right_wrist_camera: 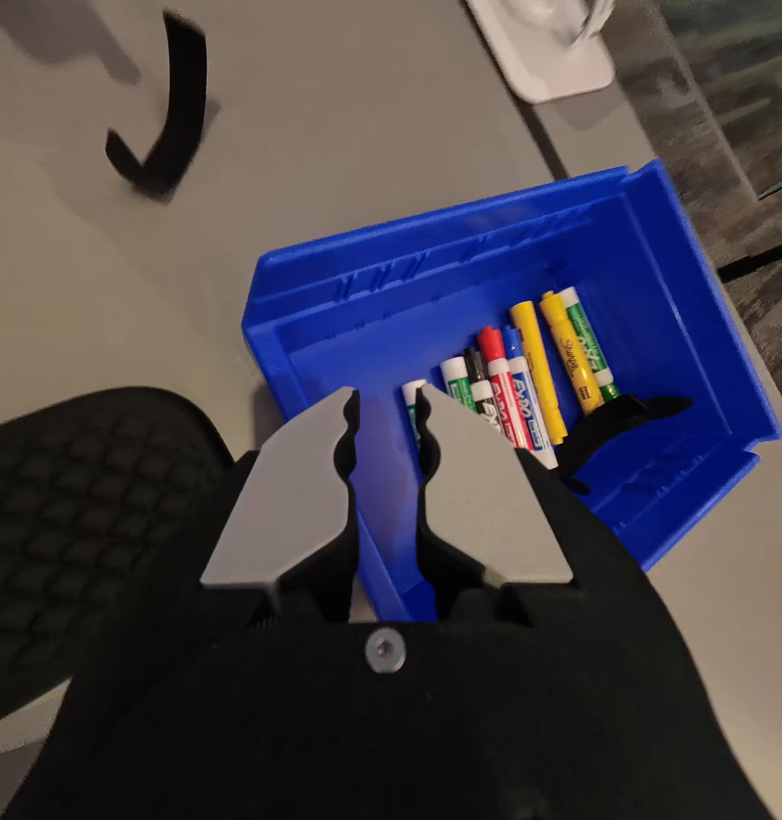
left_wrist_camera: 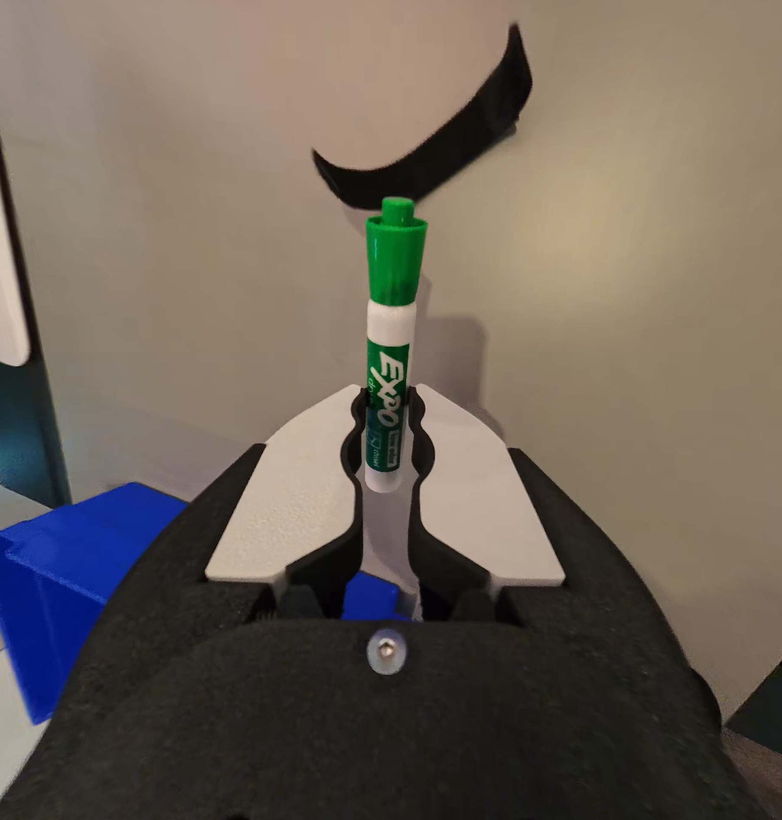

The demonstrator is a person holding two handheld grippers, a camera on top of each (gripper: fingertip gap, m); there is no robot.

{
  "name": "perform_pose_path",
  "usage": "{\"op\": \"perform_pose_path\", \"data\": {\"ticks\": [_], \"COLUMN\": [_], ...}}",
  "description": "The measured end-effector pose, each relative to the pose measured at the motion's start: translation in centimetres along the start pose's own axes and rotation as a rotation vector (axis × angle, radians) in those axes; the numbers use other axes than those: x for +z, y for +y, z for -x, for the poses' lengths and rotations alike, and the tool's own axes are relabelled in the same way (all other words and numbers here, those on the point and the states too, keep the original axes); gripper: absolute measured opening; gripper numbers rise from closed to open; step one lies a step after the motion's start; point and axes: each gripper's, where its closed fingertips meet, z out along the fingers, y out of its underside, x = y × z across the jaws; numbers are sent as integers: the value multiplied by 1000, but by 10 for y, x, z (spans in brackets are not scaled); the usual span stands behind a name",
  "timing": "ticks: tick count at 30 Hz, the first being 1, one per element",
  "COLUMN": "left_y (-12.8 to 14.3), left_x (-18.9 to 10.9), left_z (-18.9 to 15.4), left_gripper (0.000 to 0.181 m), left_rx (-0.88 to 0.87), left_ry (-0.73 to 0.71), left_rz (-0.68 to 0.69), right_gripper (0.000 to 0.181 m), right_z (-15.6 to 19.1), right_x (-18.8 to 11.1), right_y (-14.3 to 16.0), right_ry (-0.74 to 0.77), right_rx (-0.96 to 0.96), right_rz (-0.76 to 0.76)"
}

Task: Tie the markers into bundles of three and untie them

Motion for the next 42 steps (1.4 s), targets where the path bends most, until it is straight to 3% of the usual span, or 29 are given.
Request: {"op": "perform_pose_path", "data": {"ticks": [8,13,20,24,27,29,36,40,42], "left_y": [-24,-20,13,14,11,14,48,72,80], "left_x": [-11,-4,28,36,39,35,-6,-27,-33], "left_z": [11,1,-42,-54,-53,-51,-32,-32,-36], "left_gripper": [17,17,17,18,55,65,73,73,73], "left_rx": [0,13,21,30,-22,-63,-286,-356,-367], "left_ry": [13,46,209,257,263,255,147,112,110], "left_rz": [3,33,128,121,71,22,-224,-297,-318], "right_gripper": [21,21,22,22,23,24,26,32,22], "right_z": [-13,3,53,98,139,163,222,240,244], "right_x": [-33,-31,-16,3,26,47,121,151,160], "right_y": [-15,-19,-47,-77,-97,-108,-155,-154,-150], "right_ry": [-8,-13,-116,-235,-348,-395,-472,-544,-567], "right_rx": [128,42,-103,-205,-281,-319,-370,-354,-334], "right_rz": [-279,-249,-207,-201,-196,-185,-189,-57,-4]}}
